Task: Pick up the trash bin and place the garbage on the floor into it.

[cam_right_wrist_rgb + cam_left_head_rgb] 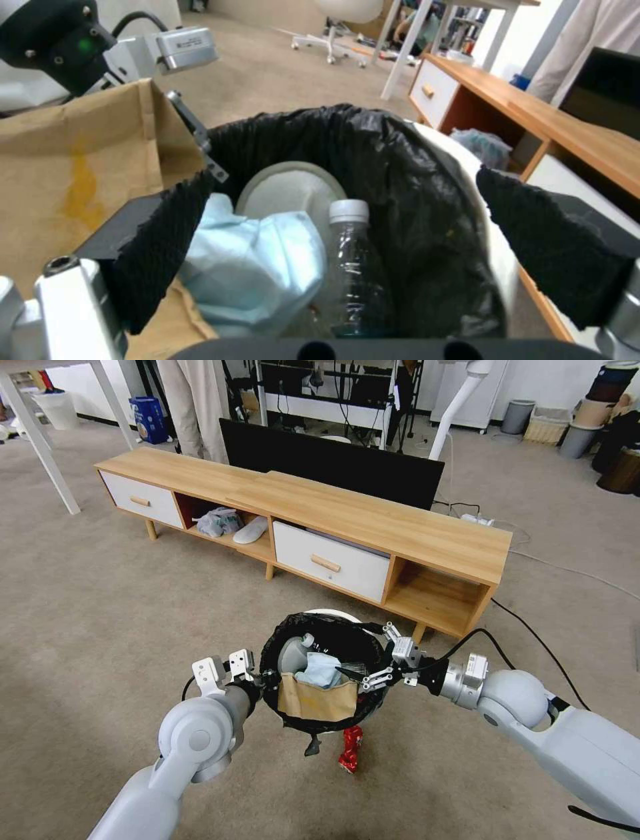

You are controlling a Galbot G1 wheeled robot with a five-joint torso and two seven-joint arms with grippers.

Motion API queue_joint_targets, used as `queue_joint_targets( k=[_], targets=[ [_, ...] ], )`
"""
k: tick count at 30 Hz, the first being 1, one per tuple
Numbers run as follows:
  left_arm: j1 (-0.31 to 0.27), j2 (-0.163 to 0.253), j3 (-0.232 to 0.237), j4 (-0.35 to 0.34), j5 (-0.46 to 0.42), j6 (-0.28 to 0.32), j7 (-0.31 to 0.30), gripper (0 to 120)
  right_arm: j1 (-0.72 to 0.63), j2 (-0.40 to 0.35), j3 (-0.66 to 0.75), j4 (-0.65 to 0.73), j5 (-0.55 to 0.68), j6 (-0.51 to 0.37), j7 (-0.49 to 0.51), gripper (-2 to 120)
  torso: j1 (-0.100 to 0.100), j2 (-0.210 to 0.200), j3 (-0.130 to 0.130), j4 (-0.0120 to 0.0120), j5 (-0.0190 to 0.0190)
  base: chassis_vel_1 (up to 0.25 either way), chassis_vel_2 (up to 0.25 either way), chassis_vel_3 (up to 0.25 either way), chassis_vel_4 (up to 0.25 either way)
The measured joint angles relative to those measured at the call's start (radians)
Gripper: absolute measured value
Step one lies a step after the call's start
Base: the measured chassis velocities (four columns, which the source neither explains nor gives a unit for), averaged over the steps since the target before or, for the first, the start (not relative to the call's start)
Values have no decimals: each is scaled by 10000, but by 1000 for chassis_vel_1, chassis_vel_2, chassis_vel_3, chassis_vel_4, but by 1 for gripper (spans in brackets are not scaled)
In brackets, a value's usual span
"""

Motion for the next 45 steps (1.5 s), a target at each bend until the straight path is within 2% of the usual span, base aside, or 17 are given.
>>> queue_joint_targets(
  k=[17, 27, 31, 33, 34, 36, 43, 45],
  targets=[
    [-121, 144, -553, 77, -219, -10, -119, 0, -61, 158, 1777, 201, 722, 61, 605, 100, 0, 0, 0, 0, -1, 0, 0, 0, 0],
    [-199, 501, -1447, 43, -638, 5, -158, 0, -342, 608, 2380, -330, 868, -39, 967, 100, 0, 0, 0, 1, -1, 0, 0, 0, 0],
    [-208, 623, -1806, 22, -789, 28, -161, 0, -664, 863, 2252, -408, 1085, -527, 1737, 100, 0, 0, 0, 0, -2, 0, 0, 0, 0],
    [-145, 722, -2019, -29, -859, 40, -162, 0, -964, 1153, 2078, -183, 1683, -1221, 2729, 100, -1, 0, 0, 0, 1, 0, 0, 0, 0],
    [-145, 722, -2019, -29, -859, 40, -162, 0, -964, 1153, 2078, -183, 1683, -1221, 2729, 100, -1, 0, 0, 0, 1, 0, 0, 0, 0],
    [-59, 821, -2205, -78, -936, 68, -159, 0, -1187, 1435, 1953, -15, 1974, -1763, 3422, 100, 0, 0, 0, 2, -1, 0, 0, 0, 0],
    [-38, 995, -2448, -205, -1109, 71, -172, 0, -1601, 1573, 1709, -23, 1766, -2515, 4097, 100, -1, 0, 0, 0, -2, 0, 0, 0, 0],
    [-36, 1033, -2463, -254, -1135, 72, -203, 0, -1744, 1606, 1379, -156, 1680, -2961, 4583, 100, 0, 0, 0, 0, -1, 0, 0, 0, 0]
  ],
)
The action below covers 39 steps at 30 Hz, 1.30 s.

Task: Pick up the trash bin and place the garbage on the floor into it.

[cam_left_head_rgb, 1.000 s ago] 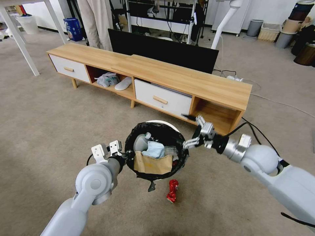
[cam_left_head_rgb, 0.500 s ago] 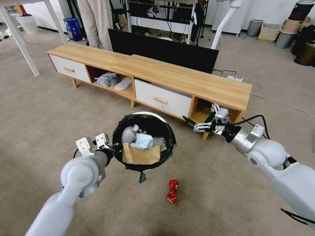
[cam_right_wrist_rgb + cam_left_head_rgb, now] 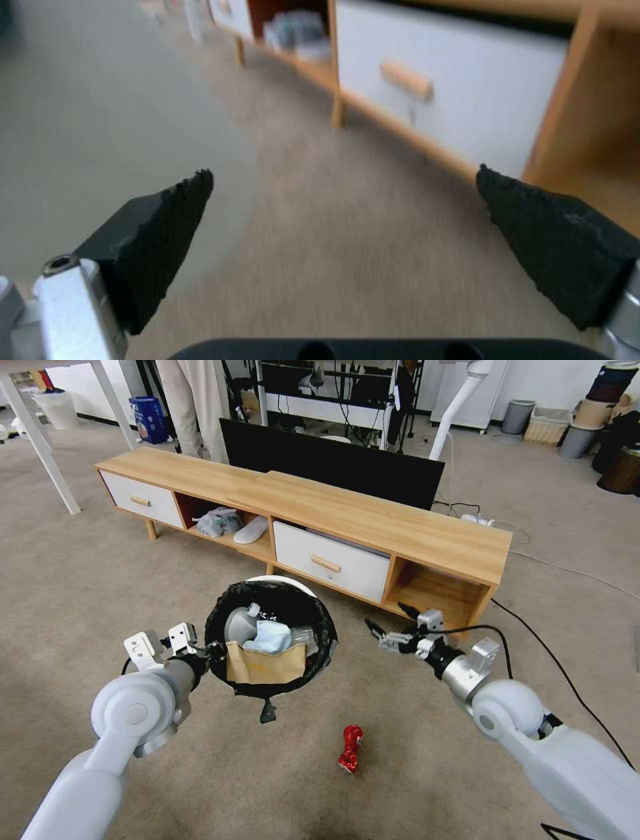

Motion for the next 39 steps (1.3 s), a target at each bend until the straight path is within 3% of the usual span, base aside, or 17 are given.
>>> queue_joint_targets(
  k=[8, 13, 22, 39],
  targets=[
    [-21, -44, 42, -20, 18, 0, -31, 0, 221, 372, -1374, -482, 221, -618, 813, 100, 0, 0, 0, 0, 0, 0, 0, 0, 0],
    [131, -37, 12, -38, 78, -2, -45, 0, 541, 971, -2611, -1012, 768, -1686, 2132, 100, 0, 0, 0, 1, -1, 0, 0, 0, 0],
    [211, 11, -135, -123, 81, -3, -35, 0, 676, 1969, -3020, -2398, 1104, -2970, 3125, 100, 0, 1, 0, 1, 1, 0, 0, 0, 0],
    [351, 10, -146, -212, 129, -4, -10, 0, 922, 2869, -3257, -3727, 1083, -3210, 3587, 100, 0, 0, 0, 0, 0, 0, 0, 0, 0]
  ],
)
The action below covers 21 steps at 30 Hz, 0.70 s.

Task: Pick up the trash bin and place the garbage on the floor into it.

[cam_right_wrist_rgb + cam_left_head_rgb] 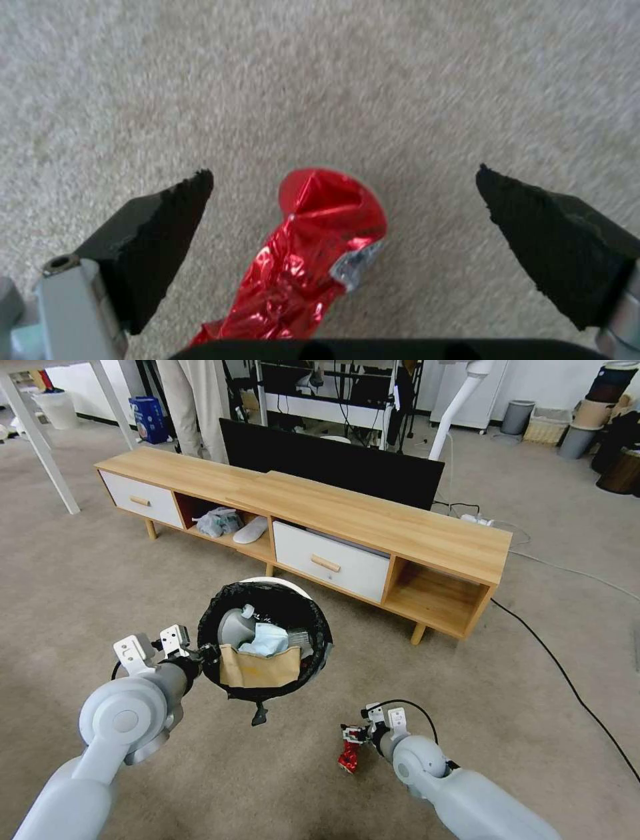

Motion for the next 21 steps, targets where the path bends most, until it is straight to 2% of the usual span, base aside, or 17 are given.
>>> queue_joint_targets(
  k=[10, 21],
  targets=[
    [195, -54, -47, -160, 135, 0, 40, 0, 323, 1127, -509, -1011, -96, -30, 202, 100, 0, 0, 0, 1, 1, 0, 0, 0, 0],
    [311, -74, -103, -223, 185, 0, 73, 0, 654, 1686, -872, -1525, -251, 111, 173, 100, 0, 0, 0, 1, 0, 0, 0, 0, 0]
  ],
)
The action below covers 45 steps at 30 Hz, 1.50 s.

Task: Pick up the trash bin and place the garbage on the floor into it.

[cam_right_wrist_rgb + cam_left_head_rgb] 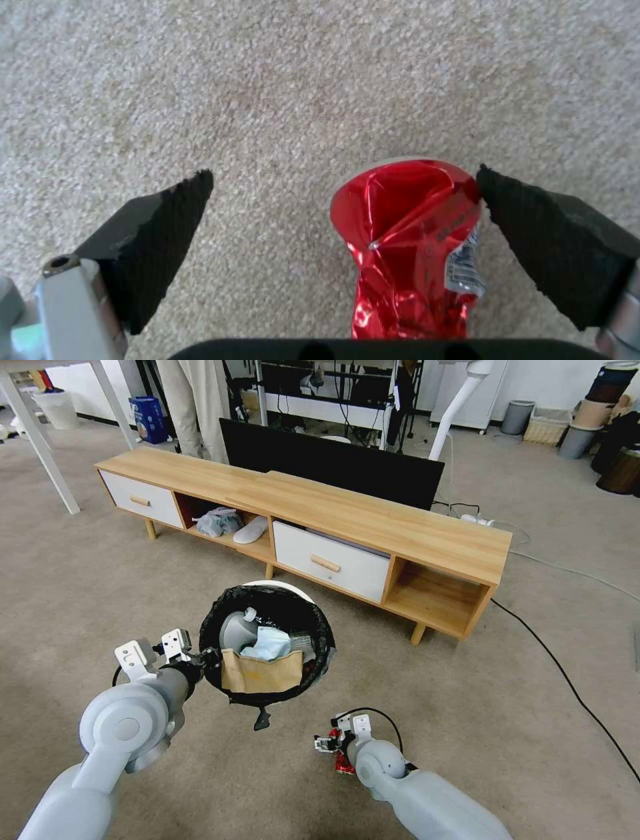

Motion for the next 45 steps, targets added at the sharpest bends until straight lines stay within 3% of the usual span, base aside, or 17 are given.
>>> queue_joint_targets(
  k=[18, 21, 24, 25, 31, 33, 36, 45],
  targets=[
    [-92, -85, 137, 124, 130, -7, 86, 0, -213, -343, 398, -758, -689, 313, -417, 99, 0, 0, 0, 0, 2, 0, 0, 0, 0],
    [-97, -65, 119, 139, 131, -8, 93, 0, -233, -374, 401, -780, -819, 331, -479, 94, 0, 1, -1, 0, 3, 0, 0, 0, 0],
    [-98, -65, 112, 145, 134, -9, 99, 0, -240, -450, 363, -749, -1031, 349, -570, 85, 0, 1, -1, -2, -3, 0, 0, 0, 0],
    [-100, -73, 113, 145, 136, -10, 101, 0, -230, -486, 336, -711, -1069, 350, -588, 75, 0, 1, -1, -6, -6, 0, 0, 0, 0],
    [-107, -81, 112, 145, 151, -14, 103, 0, -160, -474, 307, -712, -1098, 348, -590, 59, -1, 1, -1, -10, -12, 0, 0, 0, 0],
    [-98, -80, 105, 146, 152, -14, 116, 0, -121, -490, 261, -694, -1137, 372, -715, 50, 0, 1, 0, 1, 8, 0, 0, 0, 0],
    [-96, -78, 97, 167, 178, -16, 117, 0, -111, -562, 260, -650, -1137, 392, -783, 50, 0, 0, 2, 9, 2, 0, 0, 0, 0],
    [-130, -124, 178, 219, 266, -16, 141, 0, -166, -708, 378, -571, -1168, 477, -804, 50, 0, 0, 1, 0, 3, 0, 0, 0, 0]
  ],
)
